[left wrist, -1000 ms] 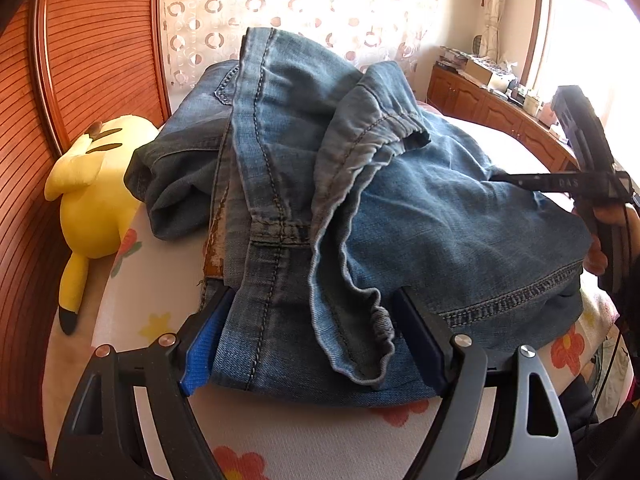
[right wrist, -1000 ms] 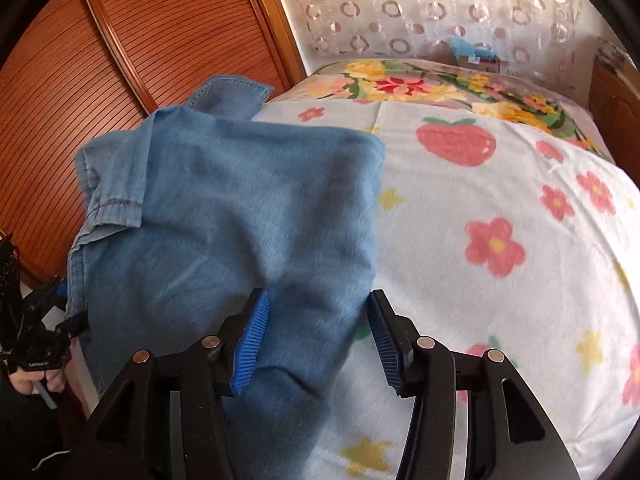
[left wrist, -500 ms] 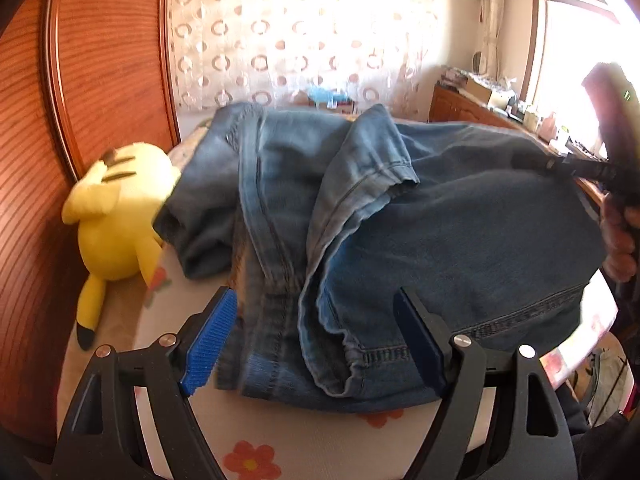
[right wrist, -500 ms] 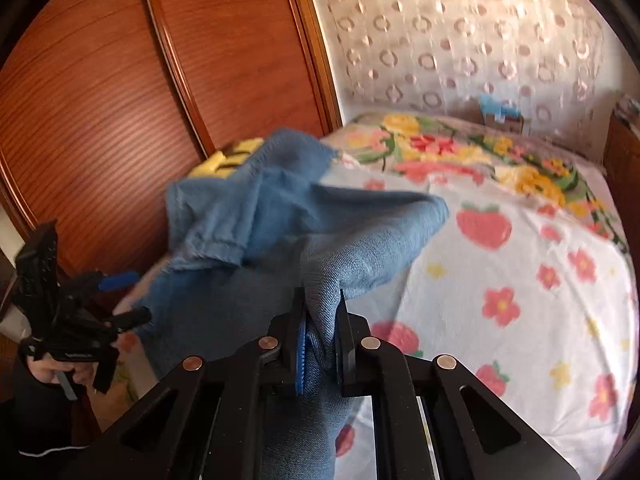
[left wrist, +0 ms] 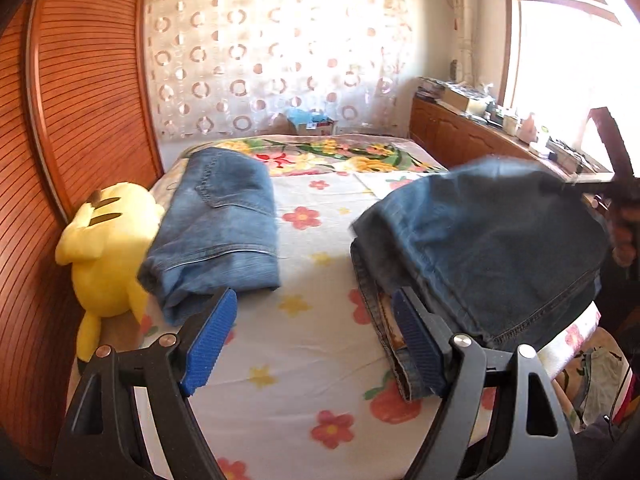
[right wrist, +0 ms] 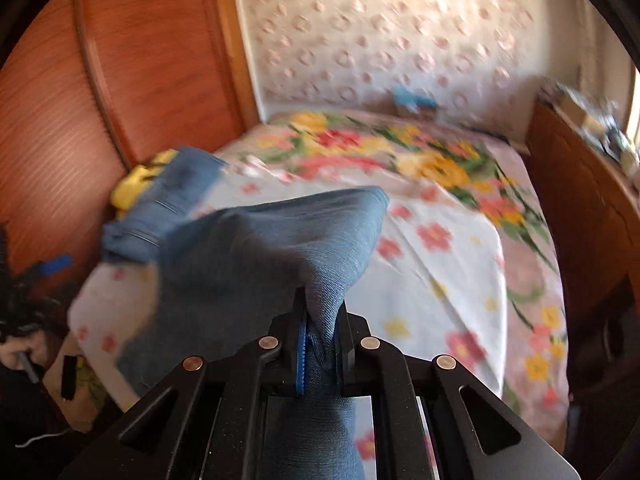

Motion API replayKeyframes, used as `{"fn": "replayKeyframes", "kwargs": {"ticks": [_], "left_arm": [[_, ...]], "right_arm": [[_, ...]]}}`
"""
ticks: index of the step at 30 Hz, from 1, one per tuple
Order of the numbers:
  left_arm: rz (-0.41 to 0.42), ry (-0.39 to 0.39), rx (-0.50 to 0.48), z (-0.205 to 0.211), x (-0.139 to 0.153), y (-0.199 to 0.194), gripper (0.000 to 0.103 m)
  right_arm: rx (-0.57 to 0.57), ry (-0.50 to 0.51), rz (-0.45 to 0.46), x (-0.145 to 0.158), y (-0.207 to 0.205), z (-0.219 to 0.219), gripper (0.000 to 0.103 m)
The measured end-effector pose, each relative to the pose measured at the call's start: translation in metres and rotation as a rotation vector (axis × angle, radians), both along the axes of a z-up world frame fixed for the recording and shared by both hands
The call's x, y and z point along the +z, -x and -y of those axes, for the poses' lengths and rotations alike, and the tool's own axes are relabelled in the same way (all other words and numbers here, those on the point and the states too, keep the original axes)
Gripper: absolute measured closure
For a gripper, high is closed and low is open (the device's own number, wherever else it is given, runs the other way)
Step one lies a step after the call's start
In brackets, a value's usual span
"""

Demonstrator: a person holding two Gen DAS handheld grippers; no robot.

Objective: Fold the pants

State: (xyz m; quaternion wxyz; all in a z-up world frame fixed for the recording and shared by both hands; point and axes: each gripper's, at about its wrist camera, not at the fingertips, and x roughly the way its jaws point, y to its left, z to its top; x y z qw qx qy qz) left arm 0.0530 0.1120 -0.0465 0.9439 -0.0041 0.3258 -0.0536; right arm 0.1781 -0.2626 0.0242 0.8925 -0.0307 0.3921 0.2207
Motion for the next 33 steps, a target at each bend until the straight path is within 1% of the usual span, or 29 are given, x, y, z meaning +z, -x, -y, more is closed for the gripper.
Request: {"fn": "replayKeyframes", "kwargs": {"ticks": [3,5,6,7,9,12,13,17,18,21,26,33], "left_arm": [[-0.012,-0.001,-0.035,0.017,-0.003,-0.008,0.021],[-0.019,-0.001,-0.059,0.028,-0.004,-0.014,0.021],[-0.024,-0.001,-0.068,0.032,-0.005,-0.017,0.021],[-0.028,-0.001,-0.081,0.039,-0.005,-0.02,0.021],[-0.03,0.0,-0.111,0.053,-0.005,-0.023,0.021],[-0.027,0.0,-0.157,0.074,-0.003,-0.025,0.021],[-0.028,0.0,-0.174,0.083,-0.003,-0.026,0.021],[-0.038,0.001,-0.223,0.109,-0.005,-0.028,0.021],[-0.042,-0.001,-0.236,0.116,-0.006,-0.028,0.021],[-0.058,-0.003,-0.264,0.135,-0.013,-0.03,0.021],[-0.094,-0.018,-0.292,0.153,-0.025,-0.034,0.021],[-0.138,-0.037,-0.288,0.158,-0.041,-0.038,0.021]], "right_arm": [[-0.039,-0.008,-0.063,-0.042,-0.012,0.024,0.092],[-0.059,-0.012,-0.067,-0.058,-0.015,0.03,0.09],[-0.065,-0.018,-0.063,-0.063,-0.012,0.031,0.086],[-0.074,-0.02,-0.055,-0.068,-0.011,0.033,0.084],[-0.088,-0.017,-0.038,-0.071,-0.003,0.036,0.07],[-0.091,-0.023,-0.009,-0.077,0.014,0.036,0.059],[-0.091,-0.019,-0.003,-0.077,0.025,0.029,0.058],[-0.088,-0.048,-0.017,-0.084,0.058,0.031,0.055],[-0.094,-0.056,-0.018,-0.074,0.07,0.034,0.054],[-0.11,-0.092,-0.021,-0.076,0.084,0.047,0.053],[-0.126,-0.134,-0.034,-0.077,0.097,0.056,0.053],[-0.122,-0.161,-0.05,-0.089,0.1,0.054,0.053]]}}
